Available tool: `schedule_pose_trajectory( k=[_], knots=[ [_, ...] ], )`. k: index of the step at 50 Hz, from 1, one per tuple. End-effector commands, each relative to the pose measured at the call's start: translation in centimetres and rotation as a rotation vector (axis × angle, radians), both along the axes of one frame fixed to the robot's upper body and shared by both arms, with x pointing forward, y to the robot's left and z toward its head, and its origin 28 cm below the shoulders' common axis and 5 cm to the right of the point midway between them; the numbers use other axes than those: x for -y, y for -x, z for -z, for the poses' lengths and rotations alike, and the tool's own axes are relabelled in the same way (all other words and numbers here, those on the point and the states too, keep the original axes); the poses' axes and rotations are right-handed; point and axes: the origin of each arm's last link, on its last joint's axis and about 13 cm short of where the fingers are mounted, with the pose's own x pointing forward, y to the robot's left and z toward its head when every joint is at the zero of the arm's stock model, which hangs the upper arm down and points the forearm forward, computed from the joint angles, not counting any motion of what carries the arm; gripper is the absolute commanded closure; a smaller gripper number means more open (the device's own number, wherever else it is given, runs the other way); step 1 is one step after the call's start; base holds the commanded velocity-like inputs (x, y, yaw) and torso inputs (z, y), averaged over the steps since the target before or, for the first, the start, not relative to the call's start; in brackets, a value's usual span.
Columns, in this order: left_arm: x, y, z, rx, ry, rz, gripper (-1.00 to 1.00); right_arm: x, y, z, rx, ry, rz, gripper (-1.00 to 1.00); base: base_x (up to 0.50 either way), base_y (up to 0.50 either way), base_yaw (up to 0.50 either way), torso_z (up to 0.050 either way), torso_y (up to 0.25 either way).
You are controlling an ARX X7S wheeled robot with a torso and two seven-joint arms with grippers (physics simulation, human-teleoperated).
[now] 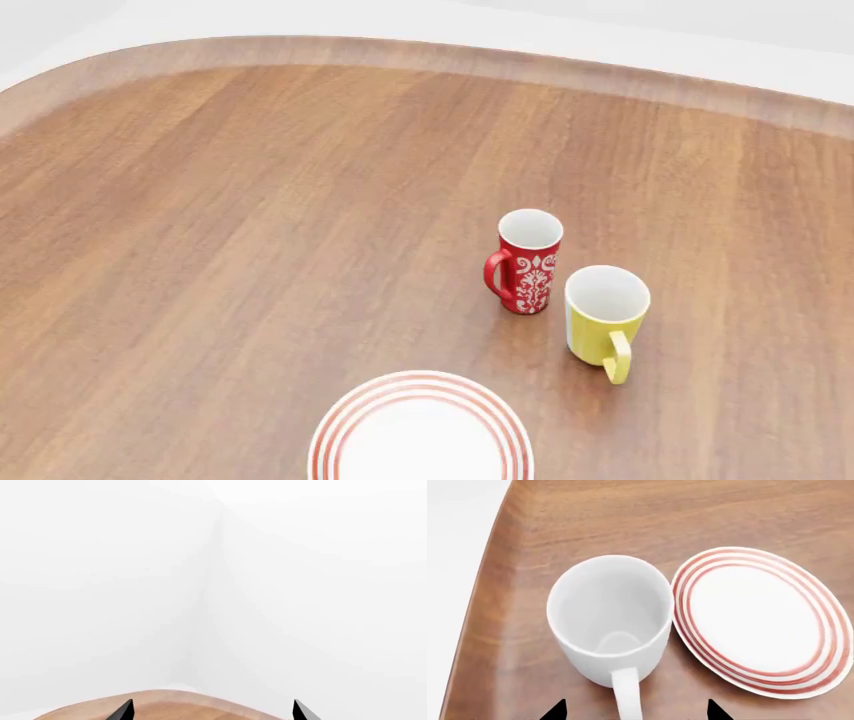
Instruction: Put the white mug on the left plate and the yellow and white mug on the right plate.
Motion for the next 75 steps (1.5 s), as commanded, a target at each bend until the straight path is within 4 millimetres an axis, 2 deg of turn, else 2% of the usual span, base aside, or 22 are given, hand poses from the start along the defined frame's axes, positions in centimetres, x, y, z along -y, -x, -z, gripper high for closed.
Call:
schedule_pose_trajectory(
  k=[1, 30, 51, 71, 72, 75],
  knots=[
    [0.0, 0.1, -0.1, 0.005, 0.002, -0.002, -1.00, -0.5, -0.3, 1.2, -0.033, 0.008, -0.019, -1.00, 0.00, 0.00, 0.00, 0.000, 0.000],
    [-0.2, 0.3, -0.1, 0.011, 0.006, -0.009, -1.00, -1.0, -2.0, 3.1, -0.082, 0.021, -0.021, -1.00, 0.00, 0.00, 0.00, 0.000, 0.000],
    [-0.3, 0.4, -0.3, 0.017, 0.013, -0.017, -1.00, -0.9, -1.7, 4.0, -0.122, 0.057, -0.023, -1.00, 0.00, 0.00, 0.00, 0.000, 0.000],
    [-0.4, 0.5, -0.3, 0.019, 0.016, -0.020, -1.00, -1.7, -1.7, 4.7, -0.144, 0.056, -0.061, -1.00, 0.00, 0.00, 0.00, 0.000, 0.000],
    [-0.4, 0.5, -0.3, 0.019, 0.016, -0.020, -1.00, -1.6, -1.6, 4.6, -0.146, 0.052, -0.061, 1.00, 0.00, 0.00, 0.00, 0.000, 0.000],
    [-0.4, 0.5, -0.3, 0.018, 0.017, -0.021, -1.00, -1.5, -1.4, 4.5, -0.149, 0.054, -0.064, 1.00, 0.00, 0.00, 0.00, 0.000, 0.000]
  ],
)
